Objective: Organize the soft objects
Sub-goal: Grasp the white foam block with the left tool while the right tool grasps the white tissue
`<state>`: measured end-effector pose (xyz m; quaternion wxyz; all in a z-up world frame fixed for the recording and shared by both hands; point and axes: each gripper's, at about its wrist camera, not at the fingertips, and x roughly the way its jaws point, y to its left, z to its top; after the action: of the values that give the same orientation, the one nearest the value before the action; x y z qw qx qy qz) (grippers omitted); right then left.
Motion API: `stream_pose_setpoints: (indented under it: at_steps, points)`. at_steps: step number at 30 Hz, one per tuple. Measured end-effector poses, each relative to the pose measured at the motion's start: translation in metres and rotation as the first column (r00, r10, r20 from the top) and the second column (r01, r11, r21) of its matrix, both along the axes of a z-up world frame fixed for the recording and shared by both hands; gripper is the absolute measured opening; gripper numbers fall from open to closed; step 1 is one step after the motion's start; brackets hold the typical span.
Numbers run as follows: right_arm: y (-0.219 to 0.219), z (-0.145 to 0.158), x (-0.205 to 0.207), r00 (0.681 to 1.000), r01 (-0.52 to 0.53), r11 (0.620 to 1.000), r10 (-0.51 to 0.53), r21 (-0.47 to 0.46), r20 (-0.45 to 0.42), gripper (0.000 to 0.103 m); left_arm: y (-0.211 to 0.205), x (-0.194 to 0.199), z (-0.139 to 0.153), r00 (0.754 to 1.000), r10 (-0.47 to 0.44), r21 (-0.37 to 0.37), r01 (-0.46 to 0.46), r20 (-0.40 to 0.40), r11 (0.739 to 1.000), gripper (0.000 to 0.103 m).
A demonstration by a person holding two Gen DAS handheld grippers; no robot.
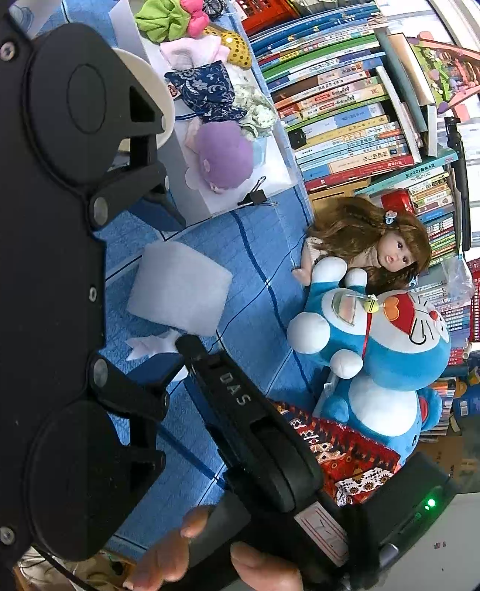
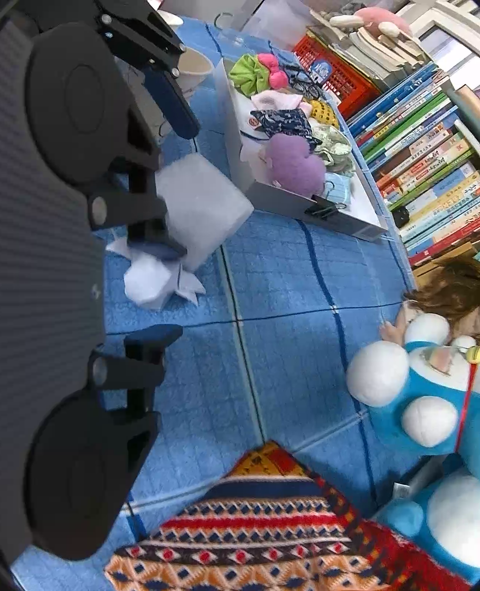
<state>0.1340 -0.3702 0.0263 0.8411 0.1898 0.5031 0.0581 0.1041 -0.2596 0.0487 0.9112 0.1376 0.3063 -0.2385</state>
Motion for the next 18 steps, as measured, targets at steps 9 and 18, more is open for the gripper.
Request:
stream_pose_setpoints:
  at_steps: [9,18]
  points:
    - [-0.031,0.018,-0.019,0.994,0.098,0.995,-0.096,-0.032,0.059,0.023,-0.011,0.000,-0.010,0.999,0.003,0.017,-0.003,0.047,1.000,0.078]
    - [-0.048,0.021,-0.025,0.989,0.132,0.991,-0.130,-0.023,0.068,0.023,-0.028,0.003,-0.023,0.993,0.008,0.034,-0.012,0.114,0.999,0.077]
